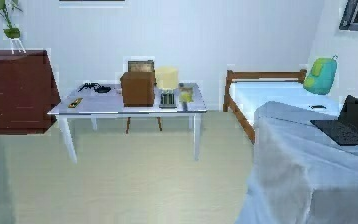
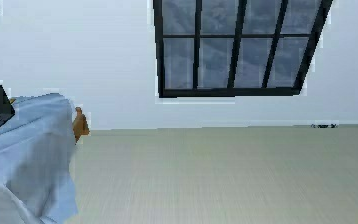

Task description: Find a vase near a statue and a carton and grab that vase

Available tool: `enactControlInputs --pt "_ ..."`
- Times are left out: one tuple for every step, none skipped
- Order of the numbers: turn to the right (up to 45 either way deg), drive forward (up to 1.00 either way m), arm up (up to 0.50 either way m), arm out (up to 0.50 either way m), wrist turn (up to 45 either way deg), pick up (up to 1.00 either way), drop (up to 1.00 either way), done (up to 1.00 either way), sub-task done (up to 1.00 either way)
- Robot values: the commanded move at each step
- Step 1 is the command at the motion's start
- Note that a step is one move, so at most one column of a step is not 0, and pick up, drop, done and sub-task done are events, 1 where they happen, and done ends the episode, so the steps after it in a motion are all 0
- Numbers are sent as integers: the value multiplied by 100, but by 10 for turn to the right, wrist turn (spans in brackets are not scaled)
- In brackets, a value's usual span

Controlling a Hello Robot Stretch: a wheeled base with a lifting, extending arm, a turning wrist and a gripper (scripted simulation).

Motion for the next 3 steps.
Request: enactControlInputs --pt "0 30 0 0 0 0 0 0 0" --pt "-300 0 0 0 0 0 0 0 0" --pt "0 75 0 0 0 0 0 0 0"
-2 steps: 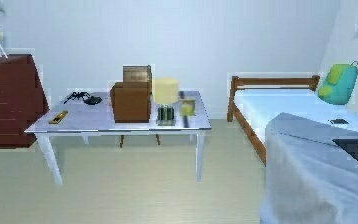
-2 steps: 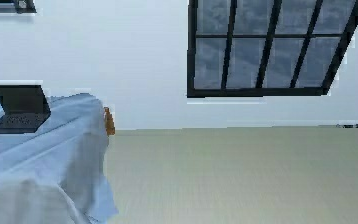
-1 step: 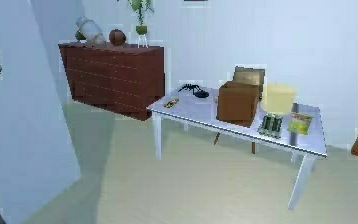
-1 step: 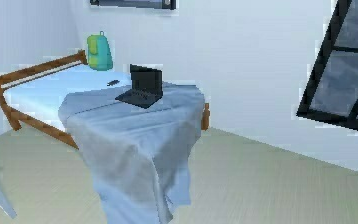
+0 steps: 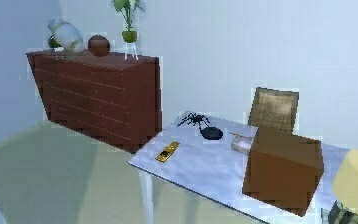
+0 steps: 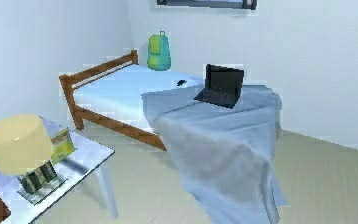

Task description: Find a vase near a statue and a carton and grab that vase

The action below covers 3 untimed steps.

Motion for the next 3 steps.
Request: enactControlInputs --pt "270 0 0 0 0 0 0 0 0" --pt "0 20 0 0 0 0 0 0 0" --pt "-450 0 0 0 0 0 0 0 0"
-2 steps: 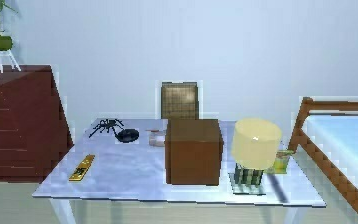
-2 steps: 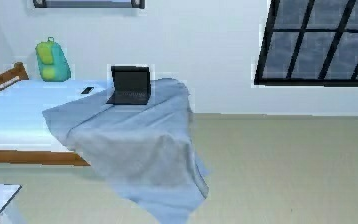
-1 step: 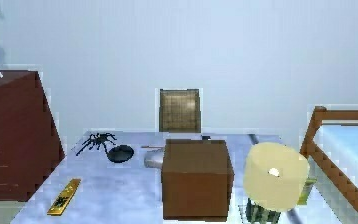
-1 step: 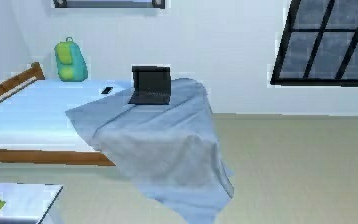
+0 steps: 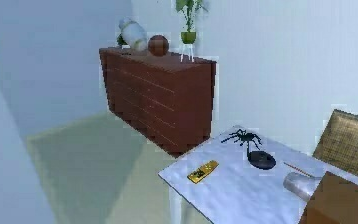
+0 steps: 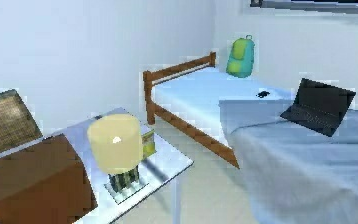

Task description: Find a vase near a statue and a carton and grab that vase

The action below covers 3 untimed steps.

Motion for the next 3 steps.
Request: enactControlInputs --pt "-450 0 0 0 0 0 0 0 0" --pt "-150 0 0 0 0 0 0 0 0" --pt "450 0 0 0 0 0 0 0 0"
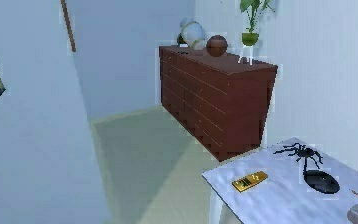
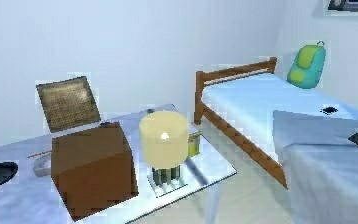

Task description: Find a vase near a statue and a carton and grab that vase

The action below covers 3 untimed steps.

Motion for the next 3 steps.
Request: enactControlInputs --pt "270 0 0 0 0 0 0 0 0" --pt "0 30 0 0 0 0 0 0 0" --pt "-450 0 0 0 0 0 0 0 0"
